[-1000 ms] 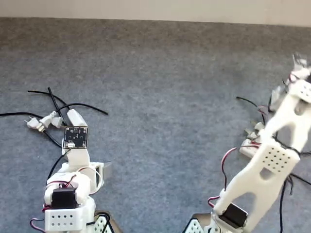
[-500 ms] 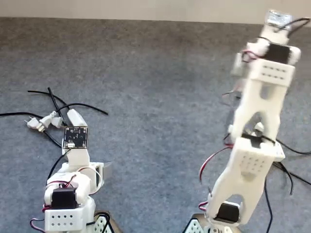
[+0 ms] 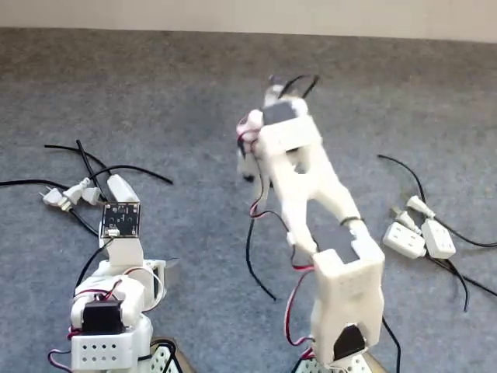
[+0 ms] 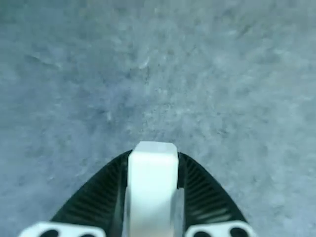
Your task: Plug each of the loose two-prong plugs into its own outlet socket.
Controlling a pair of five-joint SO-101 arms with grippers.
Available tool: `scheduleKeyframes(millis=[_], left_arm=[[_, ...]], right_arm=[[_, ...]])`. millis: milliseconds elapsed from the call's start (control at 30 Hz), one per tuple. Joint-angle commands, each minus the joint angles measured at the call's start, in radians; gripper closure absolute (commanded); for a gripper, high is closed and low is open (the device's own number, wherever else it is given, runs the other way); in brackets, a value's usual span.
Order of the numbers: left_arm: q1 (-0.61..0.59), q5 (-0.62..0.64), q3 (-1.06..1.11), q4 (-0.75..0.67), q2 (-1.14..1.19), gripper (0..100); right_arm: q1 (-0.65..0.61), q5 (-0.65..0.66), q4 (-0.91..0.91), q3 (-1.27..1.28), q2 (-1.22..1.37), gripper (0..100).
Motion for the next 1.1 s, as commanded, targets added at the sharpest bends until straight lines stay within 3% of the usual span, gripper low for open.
scheduleKeyframes(millis=[0, 133, 333, 633, 1067], left_arm=[[-0.007, 0.003, 0.019, -0.015, 0.008, 72], [-0.007, 0.003, 0.019, -0.015, 0.008, 72], [-0.007, 0.003, 0.019, -0.015, 0.008, 72], [-0.007, 0.003, 0.019, -0.015, 0.008, 72], [-0.007, 0.003, 0.019, -0.015, 0.008, 72]], right_arm=[[-0.024, 0.043, -0.076, 0.022, 0.025, 96.1], [-0.064, 0.061, -0.076, 0.016, 0.067, 93.8], [-0.096, 0.077, 0.028, -0.038, 0.019, 75.8], [-0.124, 0.13, 0.11, -0.099, 0.022, 75.4], [-0.381, 0.146, 0.134, -0.223, 0.081, 75.4]])
